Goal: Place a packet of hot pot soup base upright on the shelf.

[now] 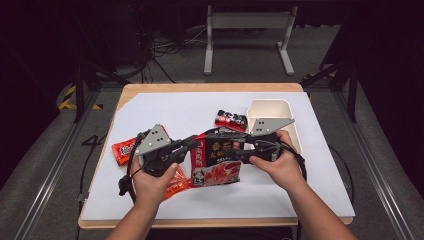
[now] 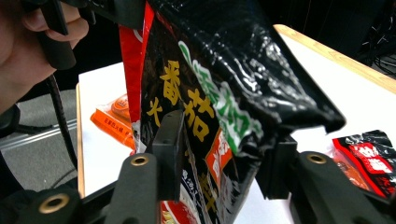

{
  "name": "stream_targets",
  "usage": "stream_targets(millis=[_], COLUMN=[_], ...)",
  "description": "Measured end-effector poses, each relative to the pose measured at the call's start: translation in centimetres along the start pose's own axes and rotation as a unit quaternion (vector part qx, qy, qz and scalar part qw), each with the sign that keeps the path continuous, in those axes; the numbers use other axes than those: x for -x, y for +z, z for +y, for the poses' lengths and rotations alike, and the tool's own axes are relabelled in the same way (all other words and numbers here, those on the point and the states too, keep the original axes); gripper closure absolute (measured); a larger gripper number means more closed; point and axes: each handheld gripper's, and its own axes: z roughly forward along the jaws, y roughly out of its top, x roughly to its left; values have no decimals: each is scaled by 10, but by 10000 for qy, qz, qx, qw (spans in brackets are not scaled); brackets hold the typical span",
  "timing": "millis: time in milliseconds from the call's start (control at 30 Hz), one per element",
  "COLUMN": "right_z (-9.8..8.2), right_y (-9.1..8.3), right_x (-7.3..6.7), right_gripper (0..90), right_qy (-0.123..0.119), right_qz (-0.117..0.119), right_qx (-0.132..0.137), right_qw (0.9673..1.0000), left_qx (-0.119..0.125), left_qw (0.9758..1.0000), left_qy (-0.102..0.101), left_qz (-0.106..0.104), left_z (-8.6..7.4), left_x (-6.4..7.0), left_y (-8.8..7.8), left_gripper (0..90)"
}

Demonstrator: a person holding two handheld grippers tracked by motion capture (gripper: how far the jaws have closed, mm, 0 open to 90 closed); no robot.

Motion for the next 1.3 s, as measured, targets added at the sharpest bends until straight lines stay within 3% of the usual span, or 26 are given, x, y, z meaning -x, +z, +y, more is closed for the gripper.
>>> stream_targets(millis=[300, 600, 700, 867, 1000, 1300], right_z=[6, 11, 14, 17, 20, 28], right_y=[-5, -11, -16, -21, -26, -38], right_x=[-2, -2, -1, 1, 3, 11], right_gripper=[735, 771, 791, 803, 804, 805], right_qy=[-149, -191, -143, -143, -159, -145], right_qz=[-12, -98, -81, -149, -222, -363], right_qx=[-181, -150, -63, -11, 10, 228], right_qw=[9997, 9997, 9998, 9998, 9996, 9990], left_qx=[5, 28, -20, -58, -5, -22], left_qw=[10000, 9997, 9991, 9990, 9987, 9986], left_qy=[-23, -213, -375, -414, -462, -495], left_qz=[-10, -111, -187, -173, -202, -191], left_z=[0, -1, -1, -2, -3, -6], left_x=[-1, -6, -9, -12, -16, -24], left_y=[-2, -1, 0, 1, -2, -5], left_gripper=[865, 829, 746, 579, 497, 436])
